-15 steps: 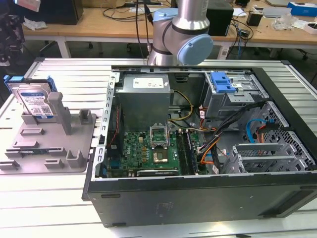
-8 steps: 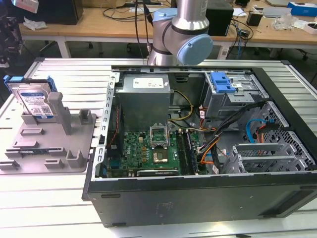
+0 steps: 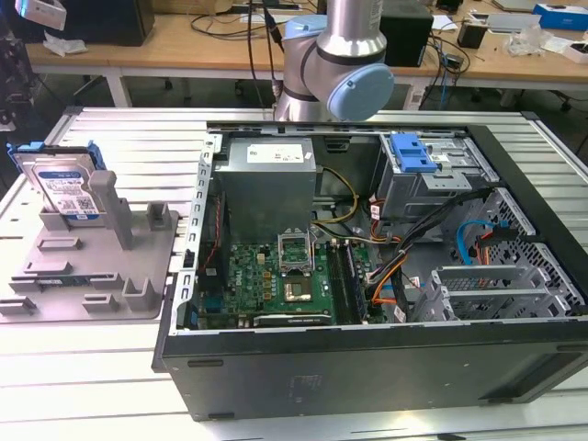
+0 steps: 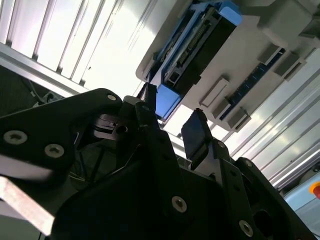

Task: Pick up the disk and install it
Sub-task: 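Pick up the disk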

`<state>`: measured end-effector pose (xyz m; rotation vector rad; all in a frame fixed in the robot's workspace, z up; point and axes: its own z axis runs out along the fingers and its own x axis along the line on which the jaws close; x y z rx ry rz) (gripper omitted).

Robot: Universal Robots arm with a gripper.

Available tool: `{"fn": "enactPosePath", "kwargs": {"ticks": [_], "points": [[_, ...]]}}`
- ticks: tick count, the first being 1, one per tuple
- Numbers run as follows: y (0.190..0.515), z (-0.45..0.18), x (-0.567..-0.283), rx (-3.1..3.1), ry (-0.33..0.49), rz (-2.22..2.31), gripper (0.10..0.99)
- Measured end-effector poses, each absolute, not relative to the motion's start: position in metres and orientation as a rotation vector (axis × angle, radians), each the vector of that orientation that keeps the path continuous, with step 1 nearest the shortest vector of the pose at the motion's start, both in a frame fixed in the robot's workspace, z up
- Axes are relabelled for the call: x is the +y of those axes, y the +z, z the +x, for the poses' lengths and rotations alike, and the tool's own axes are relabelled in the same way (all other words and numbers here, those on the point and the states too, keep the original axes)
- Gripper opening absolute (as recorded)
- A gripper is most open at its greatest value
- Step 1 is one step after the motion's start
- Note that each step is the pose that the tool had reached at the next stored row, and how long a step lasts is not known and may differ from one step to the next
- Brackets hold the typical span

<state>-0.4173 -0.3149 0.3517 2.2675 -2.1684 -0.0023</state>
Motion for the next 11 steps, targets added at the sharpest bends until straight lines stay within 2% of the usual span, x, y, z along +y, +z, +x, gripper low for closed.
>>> {"fn": "enactPosePath", "kwargs": {"ticks": [11], "points": [[0.3433,-0.4173,-0.315,-2.169,-0.003,2.267,0.482]]}}
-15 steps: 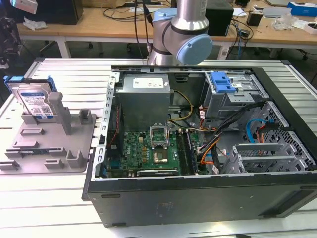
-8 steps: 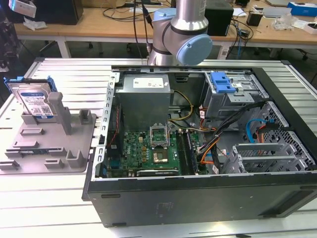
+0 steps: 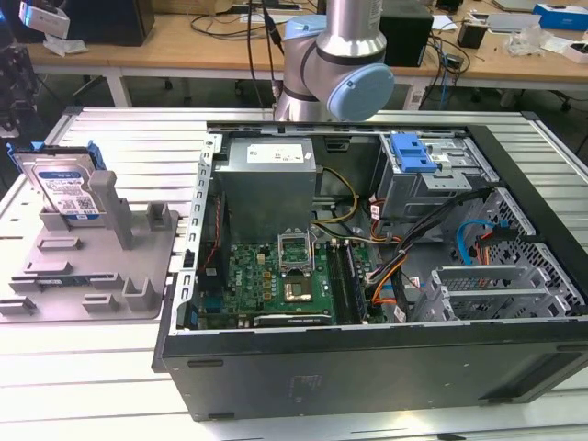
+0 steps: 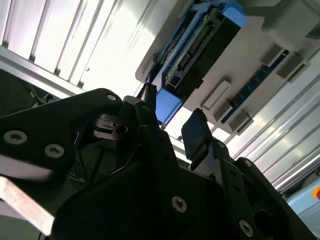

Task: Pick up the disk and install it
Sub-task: 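Pick up the disk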

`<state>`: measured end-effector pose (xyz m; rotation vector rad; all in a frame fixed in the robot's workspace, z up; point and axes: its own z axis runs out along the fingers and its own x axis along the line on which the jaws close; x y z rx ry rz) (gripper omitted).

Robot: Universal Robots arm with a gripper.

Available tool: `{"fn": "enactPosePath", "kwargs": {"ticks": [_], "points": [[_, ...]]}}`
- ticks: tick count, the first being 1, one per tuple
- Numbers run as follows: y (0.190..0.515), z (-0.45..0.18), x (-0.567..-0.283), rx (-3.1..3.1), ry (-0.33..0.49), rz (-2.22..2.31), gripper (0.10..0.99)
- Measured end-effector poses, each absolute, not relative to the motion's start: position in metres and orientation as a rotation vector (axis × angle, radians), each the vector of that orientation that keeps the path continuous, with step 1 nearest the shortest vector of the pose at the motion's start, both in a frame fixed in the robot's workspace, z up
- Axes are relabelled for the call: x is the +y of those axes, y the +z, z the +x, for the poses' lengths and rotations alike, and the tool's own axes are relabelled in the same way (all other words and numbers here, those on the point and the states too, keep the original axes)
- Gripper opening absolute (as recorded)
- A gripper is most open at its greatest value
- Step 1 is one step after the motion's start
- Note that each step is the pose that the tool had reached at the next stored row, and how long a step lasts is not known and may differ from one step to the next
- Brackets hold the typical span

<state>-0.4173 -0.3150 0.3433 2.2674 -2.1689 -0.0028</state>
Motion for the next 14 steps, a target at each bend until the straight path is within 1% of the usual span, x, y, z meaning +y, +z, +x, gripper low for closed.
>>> {"fn": "enactPosePath", "kwargs": {"ticks": [14], "points": [[0.329,-0.417,-0.315,-2.169,-0.003,2.267,0.482]]}}
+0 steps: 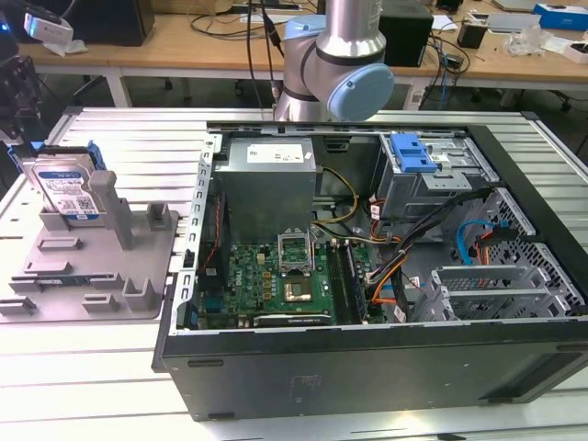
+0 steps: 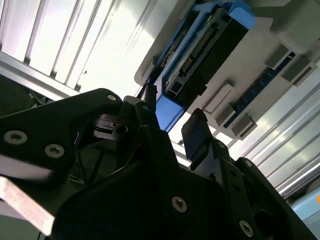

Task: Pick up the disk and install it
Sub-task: 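Pick up the disk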

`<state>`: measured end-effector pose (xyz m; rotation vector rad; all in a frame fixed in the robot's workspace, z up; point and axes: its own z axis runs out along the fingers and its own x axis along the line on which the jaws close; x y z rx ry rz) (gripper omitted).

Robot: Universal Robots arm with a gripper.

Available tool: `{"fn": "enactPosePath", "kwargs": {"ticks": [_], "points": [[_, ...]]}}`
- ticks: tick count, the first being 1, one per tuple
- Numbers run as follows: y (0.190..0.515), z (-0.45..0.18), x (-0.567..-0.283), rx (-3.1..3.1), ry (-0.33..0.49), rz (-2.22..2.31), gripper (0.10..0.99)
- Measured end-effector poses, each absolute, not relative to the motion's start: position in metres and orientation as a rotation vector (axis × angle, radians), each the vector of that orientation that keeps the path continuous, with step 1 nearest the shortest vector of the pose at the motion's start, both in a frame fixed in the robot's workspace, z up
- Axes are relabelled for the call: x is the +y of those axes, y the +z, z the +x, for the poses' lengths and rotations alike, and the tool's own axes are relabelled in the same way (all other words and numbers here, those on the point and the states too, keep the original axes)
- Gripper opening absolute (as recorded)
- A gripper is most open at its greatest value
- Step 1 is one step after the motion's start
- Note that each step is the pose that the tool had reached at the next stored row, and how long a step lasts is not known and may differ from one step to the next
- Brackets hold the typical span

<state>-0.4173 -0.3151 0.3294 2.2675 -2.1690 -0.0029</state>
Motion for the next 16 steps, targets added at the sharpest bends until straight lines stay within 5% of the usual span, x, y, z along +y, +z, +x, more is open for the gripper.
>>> {"fn": "enactPosePath", "kwargs": {"ticks": [16], "points": [[0.317,-0.42,-0.314,-2.169,-0.003,2.267,0.482]]}}
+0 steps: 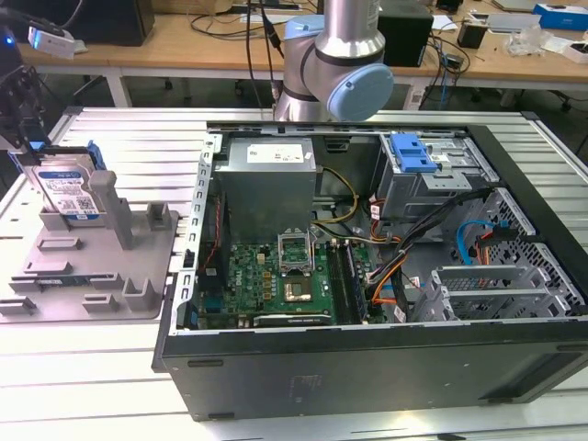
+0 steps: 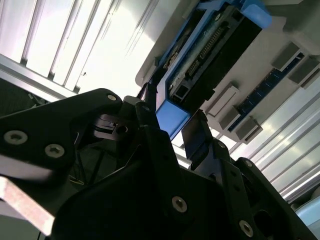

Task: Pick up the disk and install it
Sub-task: 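Pick up the disk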

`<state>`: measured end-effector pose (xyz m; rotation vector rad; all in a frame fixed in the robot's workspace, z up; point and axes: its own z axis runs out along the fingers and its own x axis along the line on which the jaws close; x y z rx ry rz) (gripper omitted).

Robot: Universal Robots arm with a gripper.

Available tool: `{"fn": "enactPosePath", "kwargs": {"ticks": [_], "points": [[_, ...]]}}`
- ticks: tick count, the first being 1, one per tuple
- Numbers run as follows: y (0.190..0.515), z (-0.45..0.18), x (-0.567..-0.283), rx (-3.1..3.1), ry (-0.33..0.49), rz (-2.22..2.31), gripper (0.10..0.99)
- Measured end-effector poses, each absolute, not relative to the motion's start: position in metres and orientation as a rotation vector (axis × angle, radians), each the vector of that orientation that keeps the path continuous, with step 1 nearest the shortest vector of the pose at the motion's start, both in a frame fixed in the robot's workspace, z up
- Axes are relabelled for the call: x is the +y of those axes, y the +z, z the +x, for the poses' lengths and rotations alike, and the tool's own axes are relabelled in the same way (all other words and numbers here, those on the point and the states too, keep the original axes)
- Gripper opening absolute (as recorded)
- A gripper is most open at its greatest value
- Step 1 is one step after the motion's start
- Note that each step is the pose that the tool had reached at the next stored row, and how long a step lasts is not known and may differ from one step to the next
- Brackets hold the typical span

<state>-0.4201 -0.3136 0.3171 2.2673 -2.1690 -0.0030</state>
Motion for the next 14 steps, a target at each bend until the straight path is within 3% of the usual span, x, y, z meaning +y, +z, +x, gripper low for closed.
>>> {"fn": "enactPosePath", "kwargs": {"ticks": [14], "points": [[0.3117,-0.4201,-0.3144,-2.169,-0.003,2.267,0.482]]}}
